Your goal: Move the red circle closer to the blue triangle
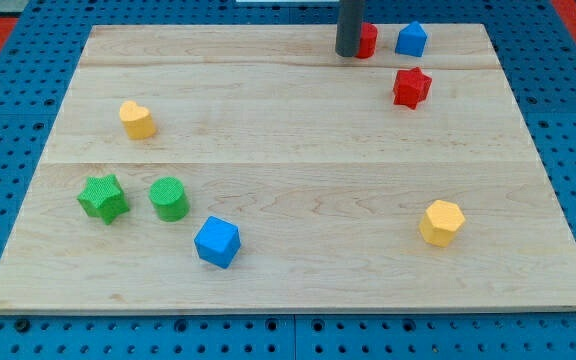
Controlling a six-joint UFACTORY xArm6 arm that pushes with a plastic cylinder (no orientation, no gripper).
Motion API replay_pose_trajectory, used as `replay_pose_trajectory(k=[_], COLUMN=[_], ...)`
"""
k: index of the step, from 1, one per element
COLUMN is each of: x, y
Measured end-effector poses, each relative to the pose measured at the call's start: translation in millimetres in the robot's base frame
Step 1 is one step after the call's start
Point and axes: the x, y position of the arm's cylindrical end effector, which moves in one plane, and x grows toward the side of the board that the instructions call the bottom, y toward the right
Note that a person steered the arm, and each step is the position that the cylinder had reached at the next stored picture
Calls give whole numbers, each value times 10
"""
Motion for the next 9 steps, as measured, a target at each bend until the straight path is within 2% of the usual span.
replay_pose_trajectory(k=[2,6,9], x=[-105,-111,-115], y=[-138,534,540])
